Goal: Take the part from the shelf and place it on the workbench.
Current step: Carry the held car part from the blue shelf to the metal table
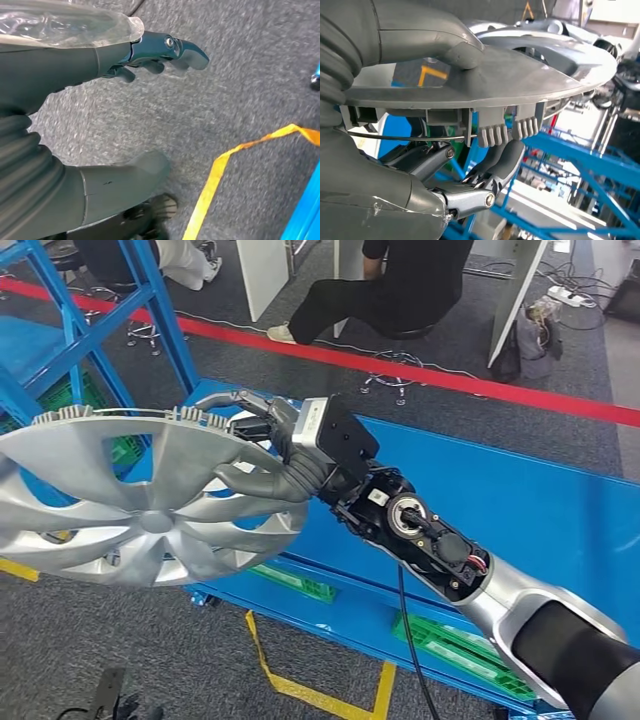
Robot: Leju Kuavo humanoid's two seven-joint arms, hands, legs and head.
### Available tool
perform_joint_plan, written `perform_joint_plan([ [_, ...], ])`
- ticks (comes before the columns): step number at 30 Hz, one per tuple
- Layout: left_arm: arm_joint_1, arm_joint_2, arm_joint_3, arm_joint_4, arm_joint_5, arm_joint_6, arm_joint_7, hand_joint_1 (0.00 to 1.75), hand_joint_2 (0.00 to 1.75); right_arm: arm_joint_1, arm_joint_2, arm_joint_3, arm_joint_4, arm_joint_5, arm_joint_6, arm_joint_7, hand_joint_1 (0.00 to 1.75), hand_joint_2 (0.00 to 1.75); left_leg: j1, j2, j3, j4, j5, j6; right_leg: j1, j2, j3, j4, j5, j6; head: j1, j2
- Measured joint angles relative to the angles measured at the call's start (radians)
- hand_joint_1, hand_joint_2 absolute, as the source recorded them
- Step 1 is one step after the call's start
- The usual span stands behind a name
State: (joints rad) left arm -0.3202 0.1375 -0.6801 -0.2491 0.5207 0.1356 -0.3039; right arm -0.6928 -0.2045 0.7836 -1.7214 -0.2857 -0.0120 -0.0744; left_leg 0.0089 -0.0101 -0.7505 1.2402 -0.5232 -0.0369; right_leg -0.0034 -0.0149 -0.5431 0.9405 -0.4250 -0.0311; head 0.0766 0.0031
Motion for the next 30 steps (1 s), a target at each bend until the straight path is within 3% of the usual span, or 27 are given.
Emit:
perform_joint_plan([
  [1,0.001,0.000,0.000,0.000,0.000,-0.001,0.000,0.00,1.75,0.000,0.000,0.000,0.001,0.000,0.000,0.000,1.75,1.75,0.003,0.002,-0.003,0.005,0.006,-0.003,0.000,-0.010,-0.001,0.000,0.000,0.000,0.000,0.000],
  [2,0.002,0.000,0.000,0.000,0.000,-0.002,0.001,0.00,1.75,0.001,0.000,0.001,0.002,0.000,0.000,0.000,1.75,1.75,0.006,0.005,0.016,-0.030,0.029,-0.005,0.000,-0.019,-0.001,0.000,-0.001,0.001,0.000,0.000],
  [4,0.001,0.001,0.000,0.000,0.000,-0.002,0.001,0.00,1.75,0.000,0.000,0.001,0.003,0.000,0.000,0.000,1.75,1.75,0.009,0.020,0.095,-0.175,0.087,-0.005,0.000,-0.033,0.001,0.001,-0.003,0.005,0.000,0.000],
  [6,-0.001,0.002,0.000,0.000,0.000,-0.002,0.001,0.00,1.75,-0.001,0.000,0.000,0.003,0.000,0.000,0.000,1.75,1.75,0.003,0.037,0.150,-0.279,0.119,0.006,0.003,-0.043,0.001,0.002,-0.006,0.015,0.001,0.000],
  [9,0.000,0.003,0.000,0.000,0.000,-0.003,0.001,0.00,1.75,-0.002,0.000,0.000,0.003,0.000,0.001,0.000,1.75,1.75,-0.004,0.029,0.158,-0.299,0.122,0.026,0.004,-0.055,0.003,0.002,-0.009,0.032,0.003,0.000],
  [11,0.001,0.004,0.000,0.000,-0.001,-0.004,0.001,0.00,1.75,-0.003,0.000,0.000,0.003,0.001,0.001,0.000,1.75,1.75,-0.002,0.018,0.162,-0.302,0.123,0.038,0.000,-0.044,-0.005,0.024,-0.029,0.043,0.004,0.000],
  [13,-0.002,0.004,0.000,0.000,-0.002,-0.004,0.001,0.00,1.75,-0.003,0.000,0.000,0.003,0.005,0.001,0.001,1.75,1.75,0.000,0.005,0.166,-0.304,0.125,0.050,-0.004,-0.011,-0.050,0.124,-0.086,0.051,0.008,0.000],
  [15,-0.003,0.004,0.000,0.000,-0.003,-0.004,0.001,0.00,1.75,0.001,0.000,0.000,0.003,0.014,0.001,0.003,1.75,1.75,-0.002,-0.008,0.166,-0.304,0.124,0.055,-0.004,0.008,-0.122,0.279,-0.152,0.052,0.012,0.000],
  [16,-0.002,0.004,0.000,0.000,-0.004,-0.005,0.001,0.00,1.75,0.005,0.000,0.000,0.003,0.019,0.001,0.005,1.75,1.75,-0.004,-0.017,0.167,-0.303,0.124,0.056,-0.004,0.011,-0.151,0.336,-0.168,0.052,0.013,0.000],
  [17,-0.001,0.004,0.000,0.000,-0.006,-0.006,0.002,0.00,1.75,0.011,0.000,-0.001,0.003,0.024,0.001,0.007,1.75,1.75,-0.005,-0.028,0.168,-0.303,0.123,0.057,-0.004,0.012,-0.164,0.357,-0.164,0.050,0.013,0.000],
  [18,-0.001,0.004,0.000,0.000,-0.008,-0.006,0.002,0.00,1.75,0.015,0.000,-0.001,0.003,0.028,0.001,0.009,1.75,1.75,-0.005,-0.039,0.169,-0.303,0.123,0.057,-0.004,0.013,-0.158,0.335,-0.141,0.046,0.014,0.000],
  [20,-0.001,0.002,0.000,0.000,-0.014,-0.009,0.003,0.00,1.75,0.019,0.000,-0.002,0.003,0.035,0.001,0.010,1.75,1.75,-0.005,-0.062,0.172,-0.301,0.121,0.055,-0.004,0.028,-0.102,0.202,-0.060,0.038,0.015,0.000],
  [22,-0.004,-0.002,-0.001,0.000,-0.022,-0.014,0.005,0.00,1.75,0.021,0.000,-0.007,0.000,0.043,0.000,0.011,1.75,1.75,-0.004,-0.081,0.171,-0.299,0.120,0.050,-0.005,0.071,-0.041,0.073,-0.010,0.033,0.012,0.000],
  [24,-0.006,-0.006,-0.001,0.000,-0.030,-0.018,0.009,0.00,1.75,0.026,0.000,-0.012,-0.007,0.053,-0.002,0.017,1.75,1.75,0.001,-0.098,0.163,-0.297,0.123,0.040,-0.004,0.093,-0.014,0.023,-0.005,0.032,0.013,0.000],
  [26,-0.005,-0.006,-0.001,0.000,-0.035,-0.018,0.012,0.00,1.75,0.033,0.000,-0.016,-0.016,0.060,-0.005,0.026,1.75,1.75,0.005,-0.116,0.157,-0.301,0.128,0.027,-0.003,0.079,-0.010,0.017,-0.004,0.029,0.016,0.000],
  [28,-0.004,-0.007,-0.001,0.000,-0.038,-0.018,0.012,0.00,1.75,0.037,0.000,-0.019,-0.025,0.062,-0.006,0.033,1.75,1.75,0.002,-0.084,0.145,-0.278,0.111,0.018,-0.005,0.058,-0.005,0.008,0.001,0.019,0.012,0.000],
  [30,-0.009,-0.007,-0.002,0.000,-0.039,-0.018,0.012,0.00,1.75,0.040,0.000,-0.023,-0.035,0.062,-0.009,0.039,1.75,1.75,-0.001,-0.024,0.093,-0.170,0.054,0.011,-0.005,0.033,-0.002,0.001,0.004,0.009,0.004,0.000],
])
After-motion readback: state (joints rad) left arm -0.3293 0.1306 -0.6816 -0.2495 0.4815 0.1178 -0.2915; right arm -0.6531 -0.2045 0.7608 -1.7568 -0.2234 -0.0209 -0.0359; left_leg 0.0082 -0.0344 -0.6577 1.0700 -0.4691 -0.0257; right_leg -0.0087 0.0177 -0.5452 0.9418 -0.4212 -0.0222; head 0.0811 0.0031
